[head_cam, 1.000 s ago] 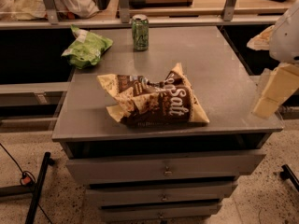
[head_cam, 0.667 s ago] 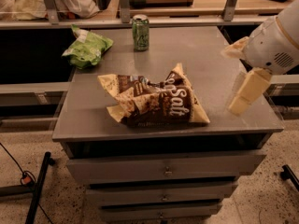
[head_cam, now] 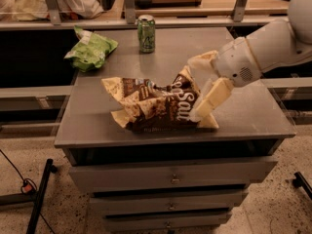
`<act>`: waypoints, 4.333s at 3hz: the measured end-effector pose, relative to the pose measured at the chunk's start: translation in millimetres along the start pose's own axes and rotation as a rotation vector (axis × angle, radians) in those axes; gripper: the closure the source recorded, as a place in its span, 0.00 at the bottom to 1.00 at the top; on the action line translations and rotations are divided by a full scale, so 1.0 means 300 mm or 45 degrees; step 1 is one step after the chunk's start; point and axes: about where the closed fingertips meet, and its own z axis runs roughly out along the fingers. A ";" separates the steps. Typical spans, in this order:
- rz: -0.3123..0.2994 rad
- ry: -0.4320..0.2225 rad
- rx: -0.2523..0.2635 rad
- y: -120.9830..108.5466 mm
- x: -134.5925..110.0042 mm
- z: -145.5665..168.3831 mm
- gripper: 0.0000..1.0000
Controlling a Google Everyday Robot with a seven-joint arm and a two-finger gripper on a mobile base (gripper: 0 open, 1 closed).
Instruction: Move brown chip bag near green can
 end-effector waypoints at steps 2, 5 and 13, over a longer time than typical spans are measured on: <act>-0.024 -0.054 0.059 0.006 0.003 0.146 0.00; 0.001 0.018 0.114 0.027 0.087 0.212 0.65; 0.383 -0.091 0.319 -0.516 0.055 -0.001 1.00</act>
Offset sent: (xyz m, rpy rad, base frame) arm 0.0048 0.0401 -0.0530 0.0004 -0.0953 -0.0650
